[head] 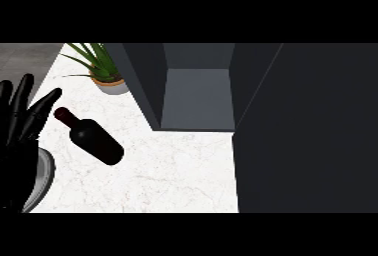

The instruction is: Pick up the wine, place it into the cabinet and close the cabinet

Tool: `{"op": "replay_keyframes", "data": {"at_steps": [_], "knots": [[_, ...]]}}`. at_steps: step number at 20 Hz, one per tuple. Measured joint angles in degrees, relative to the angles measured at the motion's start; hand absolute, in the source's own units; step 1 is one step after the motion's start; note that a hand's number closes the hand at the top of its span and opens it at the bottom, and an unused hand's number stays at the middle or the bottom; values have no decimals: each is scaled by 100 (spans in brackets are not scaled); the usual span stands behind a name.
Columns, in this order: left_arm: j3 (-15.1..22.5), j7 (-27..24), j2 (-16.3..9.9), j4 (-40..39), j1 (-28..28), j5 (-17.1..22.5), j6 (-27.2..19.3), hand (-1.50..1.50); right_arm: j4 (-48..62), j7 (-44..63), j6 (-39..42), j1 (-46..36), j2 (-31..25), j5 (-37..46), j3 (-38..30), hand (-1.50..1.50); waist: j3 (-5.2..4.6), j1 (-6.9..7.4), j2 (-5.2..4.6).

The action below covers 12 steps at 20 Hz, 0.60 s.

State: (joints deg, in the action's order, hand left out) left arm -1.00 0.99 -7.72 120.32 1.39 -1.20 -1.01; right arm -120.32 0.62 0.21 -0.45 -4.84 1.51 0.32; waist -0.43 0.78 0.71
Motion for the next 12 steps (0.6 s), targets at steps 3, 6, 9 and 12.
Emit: {"op": "replay_keyframes", "data": {"at_steps": [3, 6, 9, 12], "knots": [[72, 162, 225, -188, 186, -489, -455, -150, -185, -19, 121, 184, -8, -119, 40, -150, 25, -70, -35], [101, 613, 497, -410, 402, -1148, -1173, -150, -342, -61, 300, 400, -10, -301, 142, -150, 43, -133, -51], [220, 961, 637, -662, 551, -713, -2016, -150, -437, 215, 749, 612, -147, -688, 454, -150, 39, -206, -69], [525, 1333, 706, -917, 930, -656, -2851, -150, -654, 511, 1043, 750, -319, -1089, 493, -150, 42, -220, -71]]}}
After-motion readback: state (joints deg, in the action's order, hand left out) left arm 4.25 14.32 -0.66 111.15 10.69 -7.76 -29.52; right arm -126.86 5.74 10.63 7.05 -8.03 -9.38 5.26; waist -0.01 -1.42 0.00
